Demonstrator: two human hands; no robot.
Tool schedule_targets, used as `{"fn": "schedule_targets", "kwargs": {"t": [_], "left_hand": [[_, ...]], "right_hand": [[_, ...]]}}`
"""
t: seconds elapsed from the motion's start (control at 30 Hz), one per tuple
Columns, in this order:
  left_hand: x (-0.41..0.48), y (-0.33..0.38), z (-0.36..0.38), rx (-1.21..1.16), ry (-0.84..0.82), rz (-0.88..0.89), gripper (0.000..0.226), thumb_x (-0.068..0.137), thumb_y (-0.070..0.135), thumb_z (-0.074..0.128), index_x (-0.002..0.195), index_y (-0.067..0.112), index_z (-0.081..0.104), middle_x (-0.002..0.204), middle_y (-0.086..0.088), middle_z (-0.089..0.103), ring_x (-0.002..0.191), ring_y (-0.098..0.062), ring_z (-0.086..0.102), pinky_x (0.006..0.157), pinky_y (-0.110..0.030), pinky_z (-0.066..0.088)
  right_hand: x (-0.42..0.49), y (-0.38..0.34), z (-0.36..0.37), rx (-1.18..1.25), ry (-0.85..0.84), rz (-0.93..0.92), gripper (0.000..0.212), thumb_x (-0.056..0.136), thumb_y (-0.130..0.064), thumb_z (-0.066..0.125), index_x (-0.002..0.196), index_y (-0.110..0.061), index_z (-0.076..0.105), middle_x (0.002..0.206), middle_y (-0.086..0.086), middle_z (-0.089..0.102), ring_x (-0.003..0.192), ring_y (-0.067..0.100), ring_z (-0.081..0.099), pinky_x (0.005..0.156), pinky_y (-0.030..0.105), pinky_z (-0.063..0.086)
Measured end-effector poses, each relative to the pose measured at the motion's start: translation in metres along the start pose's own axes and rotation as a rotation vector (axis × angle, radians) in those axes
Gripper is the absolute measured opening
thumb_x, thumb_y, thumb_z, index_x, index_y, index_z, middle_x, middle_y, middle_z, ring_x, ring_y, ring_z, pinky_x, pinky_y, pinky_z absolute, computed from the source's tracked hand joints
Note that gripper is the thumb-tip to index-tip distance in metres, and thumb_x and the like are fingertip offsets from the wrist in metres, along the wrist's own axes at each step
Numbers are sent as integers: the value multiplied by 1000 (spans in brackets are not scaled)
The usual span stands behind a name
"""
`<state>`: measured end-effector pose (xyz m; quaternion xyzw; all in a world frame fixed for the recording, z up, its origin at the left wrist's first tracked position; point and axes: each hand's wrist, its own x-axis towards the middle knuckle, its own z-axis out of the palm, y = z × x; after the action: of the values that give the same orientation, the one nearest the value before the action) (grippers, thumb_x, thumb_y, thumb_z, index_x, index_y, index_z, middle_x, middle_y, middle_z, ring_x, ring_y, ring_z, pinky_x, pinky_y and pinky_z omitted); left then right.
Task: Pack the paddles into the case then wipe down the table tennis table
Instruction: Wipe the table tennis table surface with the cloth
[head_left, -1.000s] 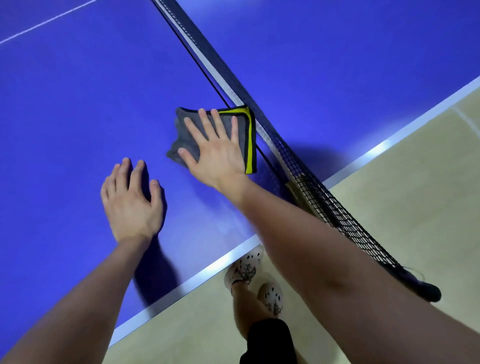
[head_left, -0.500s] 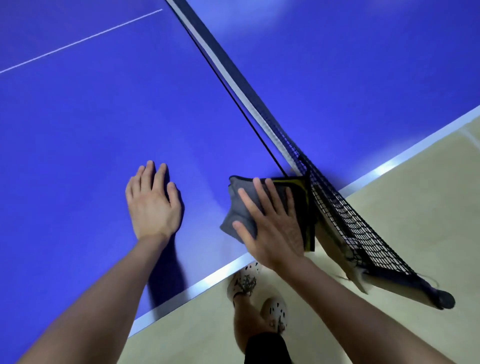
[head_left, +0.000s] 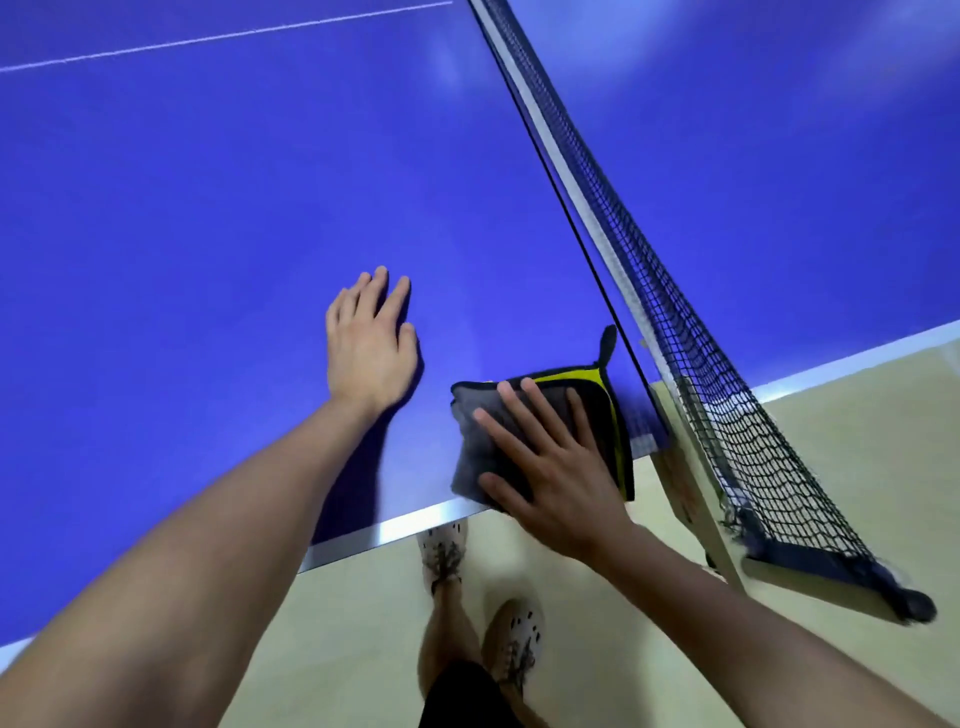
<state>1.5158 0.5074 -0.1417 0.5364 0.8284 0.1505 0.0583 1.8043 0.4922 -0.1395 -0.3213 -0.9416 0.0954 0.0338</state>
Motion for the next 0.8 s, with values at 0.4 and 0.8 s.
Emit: {"fn": "schedule_targets", "kwargs": {"t": [0.4, 0.8], "left_hand": [[-28, -66, -24, 130, 136, -19, 40, 109, 34, 45, 145, 21, 57, 160, -5, 49, 147, -30, 41, 125, -46, 26], [-28, -64, -29, 139, 75, -35, 46, 108, 29, 42, 150, 18, 59, 164, -7, 48, 151, -31, 40, 123, -50, 29]], "right_hand": [[181, 15, 6, -47, 85, 148, 81, 104, -77, 33, 174, -36, 23, 183, 2, 13, 170, 26, 7, 131, 69, 6], [239, 25, 13, -2, 53, -101, 78, 102, -80, 39, 170, -45, 29, 182, -5, 20, 169, 20, 13, 131, 66, 12]]}}
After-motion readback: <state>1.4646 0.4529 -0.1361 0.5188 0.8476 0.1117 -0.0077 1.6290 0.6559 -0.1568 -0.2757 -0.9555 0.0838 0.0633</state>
